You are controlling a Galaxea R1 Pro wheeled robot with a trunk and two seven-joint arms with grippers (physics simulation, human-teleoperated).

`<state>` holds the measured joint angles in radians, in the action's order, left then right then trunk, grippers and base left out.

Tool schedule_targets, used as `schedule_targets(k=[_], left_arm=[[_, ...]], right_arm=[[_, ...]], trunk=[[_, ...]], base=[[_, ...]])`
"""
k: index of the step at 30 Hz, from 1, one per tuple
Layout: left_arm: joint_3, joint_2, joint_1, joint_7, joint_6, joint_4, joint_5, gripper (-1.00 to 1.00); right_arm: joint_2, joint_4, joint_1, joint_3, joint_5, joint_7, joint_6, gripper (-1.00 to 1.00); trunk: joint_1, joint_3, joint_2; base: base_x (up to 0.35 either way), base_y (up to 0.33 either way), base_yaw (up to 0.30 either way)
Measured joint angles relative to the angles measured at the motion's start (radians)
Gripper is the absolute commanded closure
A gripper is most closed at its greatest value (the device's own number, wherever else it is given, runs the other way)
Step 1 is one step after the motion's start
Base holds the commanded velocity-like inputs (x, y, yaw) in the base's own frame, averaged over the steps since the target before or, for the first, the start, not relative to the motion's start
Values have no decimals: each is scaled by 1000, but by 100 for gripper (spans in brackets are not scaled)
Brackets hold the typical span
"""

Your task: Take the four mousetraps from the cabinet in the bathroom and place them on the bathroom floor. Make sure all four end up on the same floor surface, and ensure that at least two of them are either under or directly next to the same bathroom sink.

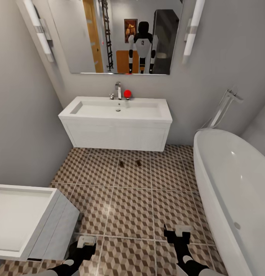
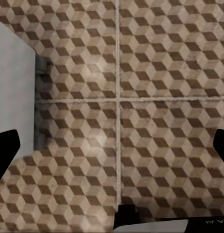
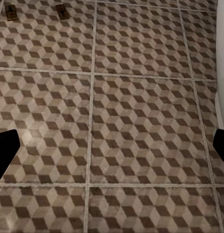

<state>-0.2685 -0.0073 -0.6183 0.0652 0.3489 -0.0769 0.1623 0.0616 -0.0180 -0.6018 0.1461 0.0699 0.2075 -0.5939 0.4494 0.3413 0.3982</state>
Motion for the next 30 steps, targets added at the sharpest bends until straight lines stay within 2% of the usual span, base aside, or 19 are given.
schedule_targets(k=[10,30], left_arm=[[-1,0,0,-1,-24,0,0,-100],[-1,-5,0,-5,-28,0,-1,-100]], right_arm=[[2,0,14,0,1,-1,0,-100],[1,0,15,0,1,0,0,-100]], trunk=[[0,-15,0],[0,-48,0]], base=[[0,0,0],[0,0,0]])
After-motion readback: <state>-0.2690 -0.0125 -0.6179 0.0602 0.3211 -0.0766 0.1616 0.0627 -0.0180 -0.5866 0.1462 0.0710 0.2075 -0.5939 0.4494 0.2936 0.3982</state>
